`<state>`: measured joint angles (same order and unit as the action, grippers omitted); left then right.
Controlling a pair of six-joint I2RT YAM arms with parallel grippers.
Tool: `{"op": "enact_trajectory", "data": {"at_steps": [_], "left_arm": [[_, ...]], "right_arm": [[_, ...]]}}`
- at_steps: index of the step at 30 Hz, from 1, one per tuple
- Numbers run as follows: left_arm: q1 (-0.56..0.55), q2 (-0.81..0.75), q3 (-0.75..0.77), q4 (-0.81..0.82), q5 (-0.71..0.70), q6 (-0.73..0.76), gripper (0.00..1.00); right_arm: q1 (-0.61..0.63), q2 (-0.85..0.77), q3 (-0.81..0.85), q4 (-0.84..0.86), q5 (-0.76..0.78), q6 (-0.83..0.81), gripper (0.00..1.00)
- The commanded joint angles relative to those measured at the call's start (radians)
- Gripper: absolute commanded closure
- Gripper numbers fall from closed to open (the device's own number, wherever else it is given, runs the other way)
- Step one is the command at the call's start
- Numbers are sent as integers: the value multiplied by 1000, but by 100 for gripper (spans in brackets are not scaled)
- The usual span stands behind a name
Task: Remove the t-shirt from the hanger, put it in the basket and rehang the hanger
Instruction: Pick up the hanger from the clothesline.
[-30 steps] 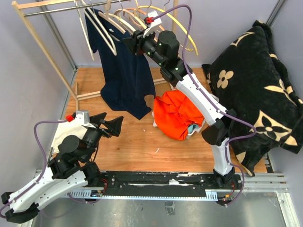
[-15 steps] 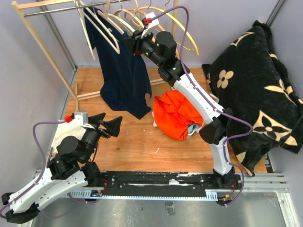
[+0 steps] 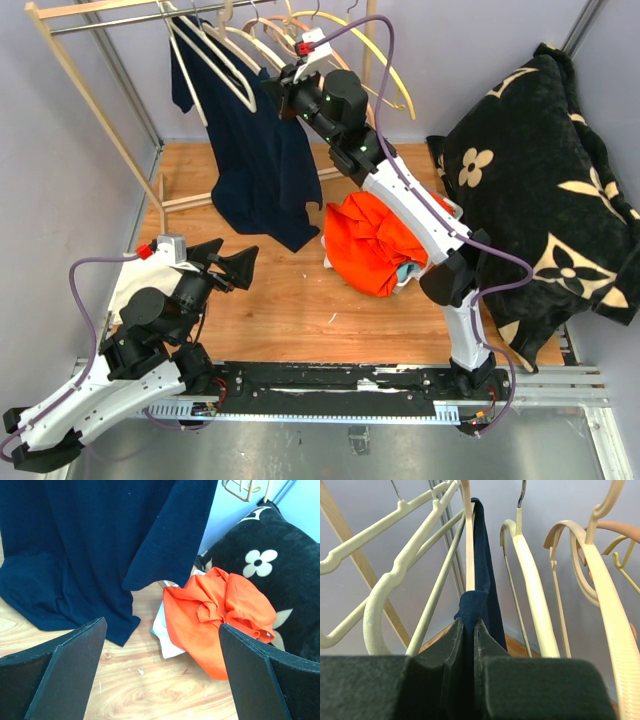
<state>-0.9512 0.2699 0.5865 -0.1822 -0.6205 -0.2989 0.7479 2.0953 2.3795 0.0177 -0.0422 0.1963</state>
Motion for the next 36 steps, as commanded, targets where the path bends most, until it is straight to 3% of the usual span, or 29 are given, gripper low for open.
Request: {"op": "enact_trajectory", "data": {"at_steps": [1, 13, 36], "left_arm": [[-3, -14, 19, 3, -22, -6, 0], [-2, -8, 13, 13, -40, -3, 0], [-3, 22, 17, 38, -26, -8, 0]], "right_arm": [[23, -34, -30, 144, 39, -34, 100], [65, -94, -126, 414, 50, -121, 99], [93, -229, -253, 544, 73, -203, 99]]}}
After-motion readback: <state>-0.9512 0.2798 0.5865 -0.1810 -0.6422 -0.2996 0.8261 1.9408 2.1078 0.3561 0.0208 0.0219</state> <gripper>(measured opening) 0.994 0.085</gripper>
